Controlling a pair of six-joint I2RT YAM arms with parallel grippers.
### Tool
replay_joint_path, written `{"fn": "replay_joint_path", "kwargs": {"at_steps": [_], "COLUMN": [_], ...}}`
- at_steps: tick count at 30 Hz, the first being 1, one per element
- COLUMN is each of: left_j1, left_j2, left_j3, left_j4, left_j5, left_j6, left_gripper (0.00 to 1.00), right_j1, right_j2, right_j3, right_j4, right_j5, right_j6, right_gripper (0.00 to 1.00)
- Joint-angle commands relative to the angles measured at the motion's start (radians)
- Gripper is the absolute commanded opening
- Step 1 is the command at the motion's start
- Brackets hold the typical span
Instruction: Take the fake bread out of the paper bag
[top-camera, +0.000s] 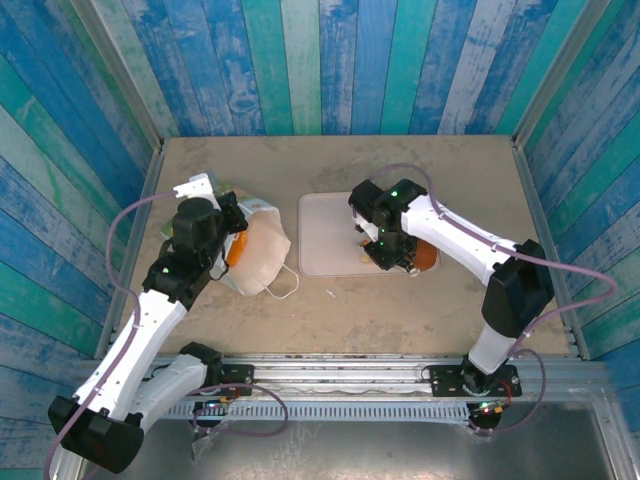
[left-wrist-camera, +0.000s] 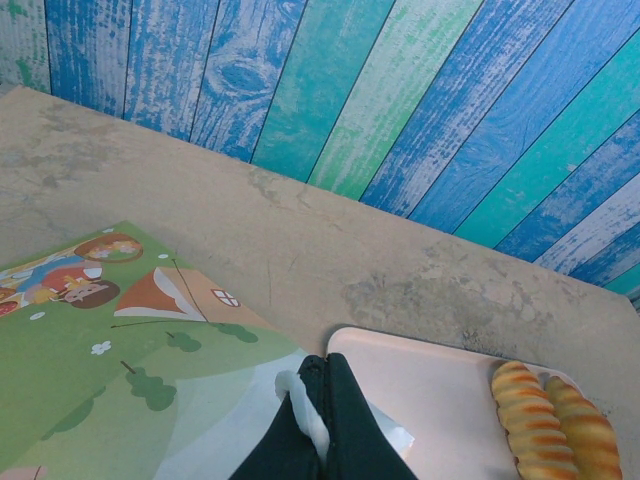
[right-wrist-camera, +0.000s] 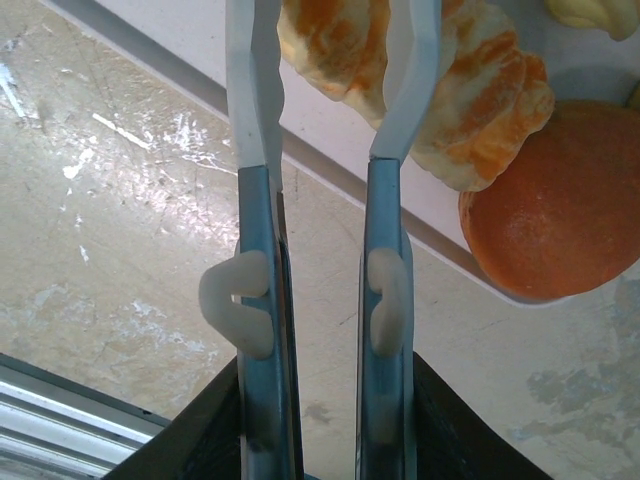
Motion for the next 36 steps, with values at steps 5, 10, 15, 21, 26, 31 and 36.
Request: {"fn": "replay_joint_path", "kwargs": {"at_steps": [5, 10, 15, 21, 26, 31, 36], "left_j1": [0.003, 0.004, 0.004, 0.003, 0.003, 0.004, 0.003], "left_j2": [-0.023, -0.018, -0.012, -0.03, -0.05, -0.023, 0.073], "left_j3": [0.013, 0.016, 0.026, 0.059, 0.091, 0.089, 0.128], "left_j4": [-0.015, -0.015, -0.024, -0.13, -0.222, -0.185, -0.138], "left_j5": [-0.004, -0.007, -0.008, -0.064, -0.132, -0.12, -0.078], "left_j6": [-0.002, -0.004, 0.003, 0.027, 0.036, 0.025, 0.007], "left_gripper": [0.0, 0.0, 0.0, 0.0, 0.0, 0.0, 0.0], "right_j1": [-0.003, -0.008, -0.025, -0.028, -0.027, -0.026, -0.014], "right_j2": [-0.099, -0.127, -0.137, -0.224, -0.329, -0.378, -0.392], "right_j3": [0.008, 0.005, 0.022, 0.027, -0.035, -0.109, -0.168], "right_j4": [-0.002, 0.005, 0.026, 0.15, 0.315, 0.448, 0.483], "right_j5": [-0.048, -0.023, -0.016, -0.133, -0.359, -0.677, -0.863], "right_j6": [-0.019, -0.011, -0.008, -0.04, -0.063, 0.0, 0.032], "right_gripper": [0.39, 0.39, 0.38, 0.37, 0.38, 0.38, 0.38]}}
